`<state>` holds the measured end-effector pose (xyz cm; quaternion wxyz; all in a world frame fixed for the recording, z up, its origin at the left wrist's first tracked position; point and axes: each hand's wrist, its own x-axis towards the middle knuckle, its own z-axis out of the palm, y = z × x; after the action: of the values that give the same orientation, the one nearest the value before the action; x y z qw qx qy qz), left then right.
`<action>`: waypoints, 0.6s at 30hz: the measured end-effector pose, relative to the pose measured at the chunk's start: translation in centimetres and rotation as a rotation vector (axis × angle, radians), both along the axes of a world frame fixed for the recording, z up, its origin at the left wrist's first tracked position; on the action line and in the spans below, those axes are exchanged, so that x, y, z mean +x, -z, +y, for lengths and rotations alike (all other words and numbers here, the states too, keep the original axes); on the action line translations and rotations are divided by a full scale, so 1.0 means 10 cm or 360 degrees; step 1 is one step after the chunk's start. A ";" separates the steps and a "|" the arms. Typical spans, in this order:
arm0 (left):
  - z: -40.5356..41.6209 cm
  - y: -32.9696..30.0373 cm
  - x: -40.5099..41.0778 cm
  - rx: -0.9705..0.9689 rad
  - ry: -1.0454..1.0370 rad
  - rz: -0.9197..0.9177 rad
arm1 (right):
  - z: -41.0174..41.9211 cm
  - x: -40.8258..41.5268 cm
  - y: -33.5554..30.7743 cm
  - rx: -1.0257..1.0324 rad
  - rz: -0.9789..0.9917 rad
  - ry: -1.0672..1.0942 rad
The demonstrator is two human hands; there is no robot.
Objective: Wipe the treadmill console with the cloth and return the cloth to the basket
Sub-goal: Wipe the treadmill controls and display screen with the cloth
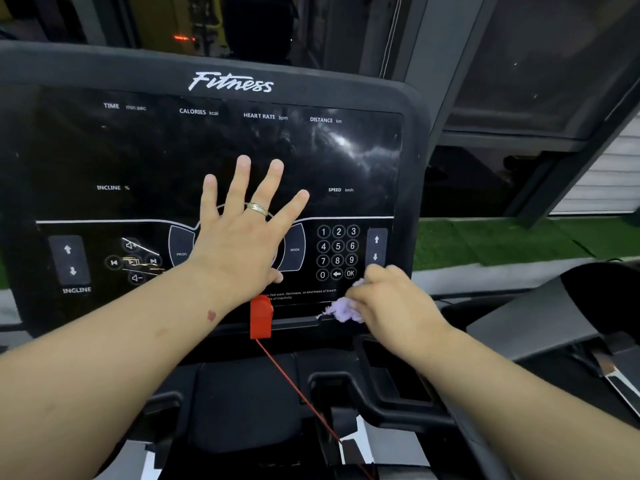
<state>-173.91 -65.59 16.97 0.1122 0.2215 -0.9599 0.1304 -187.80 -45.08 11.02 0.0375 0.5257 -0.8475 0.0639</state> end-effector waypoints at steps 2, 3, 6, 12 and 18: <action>0.00 0.01 0.00 -0.0018 -0.0011 -0.0008 | -0.01 0.04 0.01 -0.0011 -0.0017 0.0078; 0.00 0.02 -0.01 -0.0024 -0.0022 -0.0006 | -0.06 0.09 0.02 -0.0064 0.0012 0.0078; 0.01 0.03 -0.04 -0.0026 -0.0038 -0.0009 | -0.33 0.33 -0.03 -0.0102 -0.0029 0.0032; 0.00 0.03 -0.02 -0.0040 -0.0014 0.0008 | -0.48 0.53 0.01 -0.0093 -0.0098 -0.0157; -0.01 0.01 0.00 -0.0017 -0.0008 0.0002 | 0.07 -0.07 0.02 -0.0061 -0.0005 0.0066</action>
<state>-173.96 -65.70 16.85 0.1136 0.2233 -0.9585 0.1357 -188.48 -44.34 10.78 0.0475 0.5072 -0.8568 0.0802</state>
